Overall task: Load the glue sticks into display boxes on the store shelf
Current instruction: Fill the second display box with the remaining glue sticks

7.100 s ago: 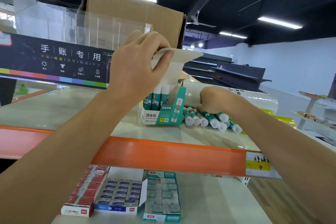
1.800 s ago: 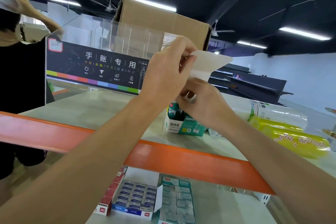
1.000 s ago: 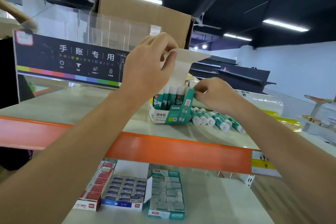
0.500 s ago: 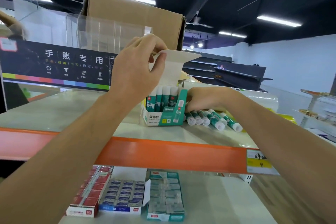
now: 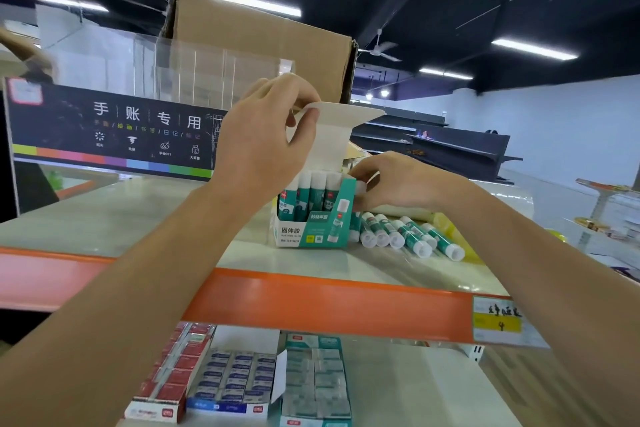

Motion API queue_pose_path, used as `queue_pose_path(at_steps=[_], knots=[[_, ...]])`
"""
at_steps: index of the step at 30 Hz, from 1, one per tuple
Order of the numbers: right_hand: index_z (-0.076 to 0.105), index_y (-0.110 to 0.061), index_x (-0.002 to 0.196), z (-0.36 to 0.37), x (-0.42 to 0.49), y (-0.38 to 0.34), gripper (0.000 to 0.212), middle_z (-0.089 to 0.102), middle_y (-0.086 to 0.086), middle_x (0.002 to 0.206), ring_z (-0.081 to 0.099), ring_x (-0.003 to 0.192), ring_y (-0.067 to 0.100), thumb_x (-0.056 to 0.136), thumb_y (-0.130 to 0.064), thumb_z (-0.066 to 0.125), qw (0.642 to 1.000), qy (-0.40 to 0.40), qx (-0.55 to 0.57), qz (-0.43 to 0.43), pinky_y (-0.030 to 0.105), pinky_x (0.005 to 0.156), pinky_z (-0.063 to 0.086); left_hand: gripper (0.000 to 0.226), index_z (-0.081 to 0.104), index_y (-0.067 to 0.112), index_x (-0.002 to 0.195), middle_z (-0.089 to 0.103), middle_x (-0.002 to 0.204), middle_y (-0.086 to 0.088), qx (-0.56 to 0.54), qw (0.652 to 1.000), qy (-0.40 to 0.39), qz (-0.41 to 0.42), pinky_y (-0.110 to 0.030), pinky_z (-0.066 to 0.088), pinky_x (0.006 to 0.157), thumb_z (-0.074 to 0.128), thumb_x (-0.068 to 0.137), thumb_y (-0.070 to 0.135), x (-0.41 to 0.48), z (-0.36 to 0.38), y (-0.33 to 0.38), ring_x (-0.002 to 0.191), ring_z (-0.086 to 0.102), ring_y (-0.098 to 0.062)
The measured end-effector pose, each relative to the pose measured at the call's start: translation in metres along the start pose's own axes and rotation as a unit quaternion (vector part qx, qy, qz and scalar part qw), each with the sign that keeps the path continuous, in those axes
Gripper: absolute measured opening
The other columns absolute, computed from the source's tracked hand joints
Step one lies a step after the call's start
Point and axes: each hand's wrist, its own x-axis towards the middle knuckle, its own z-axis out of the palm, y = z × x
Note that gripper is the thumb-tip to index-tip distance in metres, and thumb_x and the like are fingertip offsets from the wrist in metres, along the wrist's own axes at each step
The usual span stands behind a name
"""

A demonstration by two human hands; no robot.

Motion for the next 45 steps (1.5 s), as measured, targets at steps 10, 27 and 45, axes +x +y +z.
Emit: queue_pose_path(at_steps=[10,27,45], knots=[[0.072,-0.016,0.103,-0.021,-0.026,0.002,0.023,0.075,0.003,0.091,0.073,0.076,0.014,0.08,-0.018,0.075,0.969,0.147,0.199,-0.02,0.017,0.068,0.057,0.004,0.06,0.018,0.092,0.053,0.081,0.017,0.012,1.0,0.028,0.002,-0.02,0.035,0.064,0.056,0.091,0.02,0.007,0.005,-0.003,0.076,0.051,-0.008],[0.05,-0.024,0.101,-0.006,-0.031,-0.046,0.042,0.072,-0.009,0.08,0.068,0.071,0.002,0.074,-0.016,0.081,0.91,0.318,0.257,-0.069,0.01,0.063,0.051,0.009,0.057,0.019,0.097,0.057,0.087,0.016,0.013,0.997,0.067,-0.037,-0.019,0.032,0.066,0.058,0.09,0.025,0.012,0.007,-0.006,0.076,0.044,-0.004],[0.057,-0.021,0.082,0.037,-0.015,-0.058,0.024,0.069,-0.008,0.081,0.066,0.077,0.007,0.075,-0.029,0.079,0.961,0.247,0.113,-0.051,0.027,0.069,0.056,0.007,0.059,0.017,0.09,0.052,0.081,0.019,0.029,0.997,0.075,-0.021,-0.018,0.029,0.063,0.062,0.087,0.022,0.01,0.005,-0.005,0.072,0.039,-0.002]])
